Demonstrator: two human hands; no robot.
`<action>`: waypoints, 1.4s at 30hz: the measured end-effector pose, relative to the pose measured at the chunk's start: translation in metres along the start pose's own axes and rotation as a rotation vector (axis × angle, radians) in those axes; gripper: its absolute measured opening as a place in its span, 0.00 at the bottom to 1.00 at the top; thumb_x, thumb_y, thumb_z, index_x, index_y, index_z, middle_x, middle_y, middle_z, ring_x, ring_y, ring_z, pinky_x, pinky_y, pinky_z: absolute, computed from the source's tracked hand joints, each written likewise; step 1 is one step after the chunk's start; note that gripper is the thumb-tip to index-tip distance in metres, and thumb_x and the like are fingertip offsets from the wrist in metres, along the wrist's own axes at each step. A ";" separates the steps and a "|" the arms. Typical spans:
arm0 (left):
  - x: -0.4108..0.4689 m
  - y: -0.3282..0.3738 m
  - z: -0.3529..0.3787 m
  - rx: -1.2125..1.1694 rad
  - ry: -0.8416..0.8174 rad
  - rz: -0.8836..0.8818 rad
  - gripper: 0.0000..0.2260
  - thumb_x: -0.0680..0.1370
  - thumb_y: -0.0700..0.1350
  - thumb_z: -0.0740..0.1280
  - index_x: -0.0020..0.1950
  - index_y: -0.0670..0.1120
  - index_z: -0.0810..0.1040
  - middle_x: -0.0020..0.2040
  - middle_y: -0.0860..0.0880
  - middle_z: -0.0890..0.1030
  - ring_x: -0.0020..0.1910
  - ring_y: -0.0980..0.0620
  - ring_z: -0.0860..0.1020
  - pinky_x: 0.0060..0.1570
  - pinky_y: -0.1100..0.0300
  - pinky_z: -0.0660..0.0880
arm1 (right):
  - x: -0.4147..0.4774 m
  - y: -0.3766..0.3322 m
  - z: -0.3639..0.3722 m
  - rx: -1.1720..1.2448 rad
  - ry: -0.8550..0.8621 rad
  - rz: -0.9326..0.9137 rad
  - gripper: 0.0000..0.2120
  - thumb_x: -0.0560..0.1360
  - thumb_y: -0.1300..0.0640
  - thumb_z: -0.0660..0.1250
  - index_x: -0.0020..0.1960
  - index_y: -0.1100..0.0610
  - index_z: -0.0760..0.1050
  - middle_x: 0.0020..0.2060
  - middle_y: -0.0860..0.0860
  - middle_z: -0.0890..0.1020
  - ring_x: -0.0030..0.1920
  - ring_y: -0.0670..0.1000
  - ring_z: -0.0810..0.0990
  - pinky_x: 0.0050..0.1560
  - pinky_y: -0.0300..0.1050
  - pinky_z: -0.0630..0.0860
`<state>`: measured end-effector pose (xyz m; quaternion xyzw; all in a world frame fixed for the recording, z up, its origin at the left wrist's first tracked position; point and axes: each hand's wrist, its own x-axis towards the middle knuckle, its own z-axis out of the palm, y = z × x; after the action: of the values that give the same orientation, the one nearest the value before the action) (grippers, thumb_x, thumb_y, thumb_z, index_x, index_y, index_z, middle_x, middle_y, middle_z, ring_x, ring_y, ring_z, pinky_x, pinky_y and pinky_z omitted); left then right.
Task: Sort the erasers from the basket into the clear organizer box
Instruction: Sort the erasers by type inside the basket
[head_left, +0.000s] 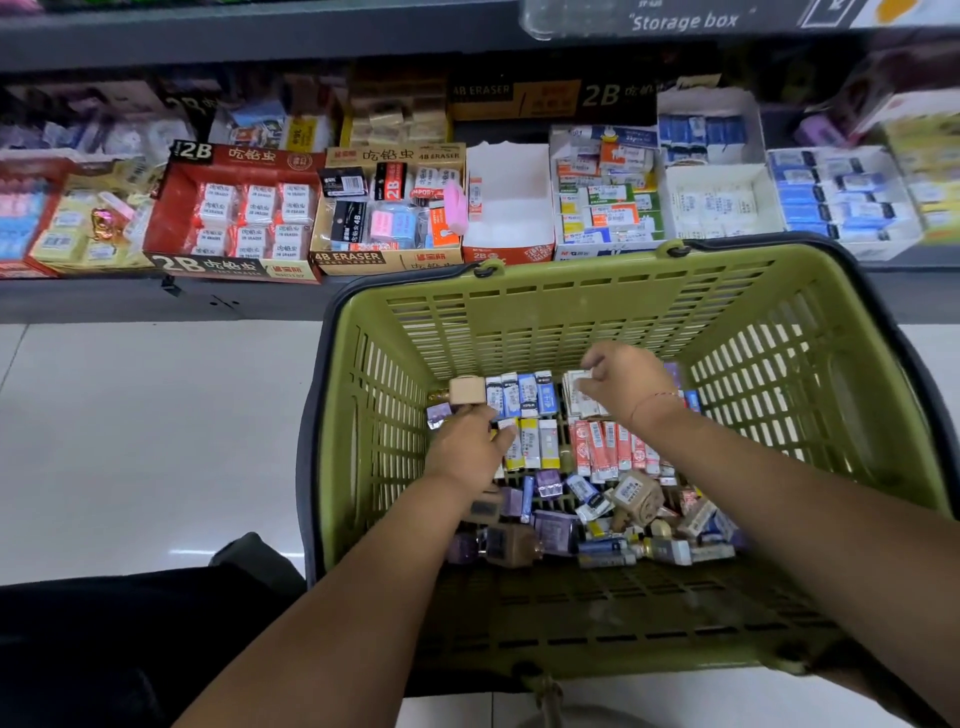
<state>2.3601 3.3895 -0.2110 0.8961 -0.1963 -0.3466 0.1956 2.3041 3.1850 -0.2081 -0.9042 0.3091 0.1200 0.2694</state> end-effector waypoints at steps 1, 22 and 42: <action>-0.002 0.001 0.000 -0.002 -0.023 0.013 0.18 0.80 0.54 0.62 0.65 0.44 0.75 0.61 0.45 0.78 0.57 0.45 0.77 0.57 0.52 0.74 | -0.002 0.011 -0.003 -0.022 0.007 0.008 0.12 0.72 0.51 0.71 0.53 0.52 0.76 0.48 0.49 0.77 0.46 0.50 0.76 0.43 0.41 0.71; 0.046 0.094 0.040 0.214 0.007 0.106 0.29 0.74 0.50 0.73 0.70 0.42 0.65 0.59 0.40 0.77 0.59 0.41 0.76 0.53 0.51 0.74 | 0.000 0.063 0.005 0.056 -0.040 0.047 0.37 0.66 0.50 0.77 0.69 0.52 0.63 0.62 0.54 0.75 0.60 0.56 0.75 0.55 0.47 0.73; -0.005 0.035 0.009 0.232 -0.510 0.242 0.15 0.77 0.56 0.66 0.54 0.46 0.80 0.52 0.47 0.81 0.51 0.50 0.78 0.47 0.59 0.73 | -0.061 0.039 0.005 -0.160 -0.542 -0.308 0.07 0.73 0.53 0.71 0.50 0.49 0.76 0.43 0.37 0.75 0.48 0.45 0.77 0.39 0.33 0.69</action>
<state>2.3431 3.3608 -0.1971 0.7667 -0.3825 -0.5099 0.0763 2.2315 3.1921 -0.2048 -0.8938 0.0754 0.3380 0.2850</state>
